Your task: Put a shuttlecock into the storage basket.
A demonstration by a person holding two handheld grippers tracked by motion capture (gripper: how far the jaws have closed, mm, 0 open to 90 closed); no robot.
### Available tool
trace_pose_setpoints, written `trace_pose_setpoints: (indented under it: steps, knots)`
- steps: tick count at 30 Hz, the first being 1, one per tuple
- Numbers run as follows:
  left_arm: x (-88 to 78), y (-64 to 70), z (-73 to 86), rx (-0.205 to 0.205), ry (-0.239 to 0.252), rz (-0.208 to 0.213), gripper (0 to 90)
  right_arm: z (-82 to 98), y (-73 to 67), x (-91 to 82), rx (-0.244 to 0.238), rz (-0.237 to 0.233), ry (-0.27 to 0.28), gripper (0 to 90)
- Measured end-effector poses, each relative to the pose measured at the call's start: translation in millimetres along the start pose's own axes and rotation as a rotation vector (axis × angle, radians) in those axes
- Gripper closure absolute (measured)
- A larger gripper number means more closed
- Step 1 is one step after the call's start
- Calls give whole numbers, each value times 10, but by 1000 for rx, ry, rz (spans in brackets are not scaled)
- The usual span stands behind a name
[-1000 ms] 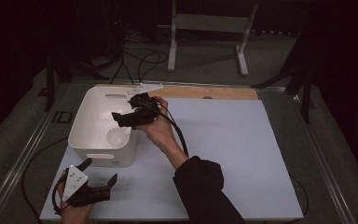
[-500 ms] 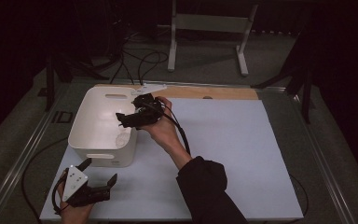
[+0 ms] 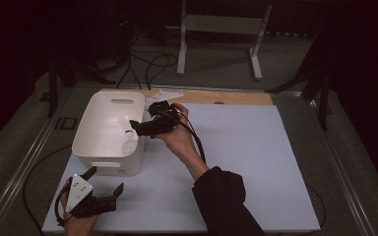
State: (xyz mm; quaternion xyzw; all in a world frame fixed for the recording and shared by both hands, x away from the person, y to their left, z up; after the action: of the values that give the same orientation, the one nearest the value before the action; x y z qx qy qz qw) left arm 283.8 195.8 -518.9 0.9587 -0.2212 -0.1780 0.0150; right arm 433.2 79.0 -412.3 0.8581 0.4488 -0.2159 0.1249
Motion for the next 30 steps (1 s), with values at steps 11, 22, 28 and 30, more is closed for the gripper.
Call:
trace_pose_setpoints:
  steps: [11,22,28,30]
  knots:
    - [4,6,2,1,-1,1,3,95,71,-96,-6,23,1,102]
    - [2,8,2,0,-3,2,3,202,157,-195,3,52,4,100]
    - [6,9,2,-1,-2,2,3,284,208,-254,9,69,1,96]
    - [6,9,2,-2,-1,2,3,310,234,-280,6,73,4,96]
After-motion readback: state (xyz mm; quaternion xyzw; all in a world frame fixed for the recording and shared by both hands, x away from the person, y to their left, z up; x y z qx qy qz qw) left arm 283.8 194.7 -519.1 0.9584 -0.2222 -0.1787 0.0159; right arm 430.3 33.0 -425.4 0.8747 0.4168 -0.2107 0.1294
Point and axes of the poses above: each handheld gripper's, and its own axes: x roughly forward along the jaws, z roughly out of its underside, y roughly to its right, the point moved 10 cm from there along x, roughly forward along the jaws, and after that the axes turned 9 degrees about -x, right-handed, at the moved point
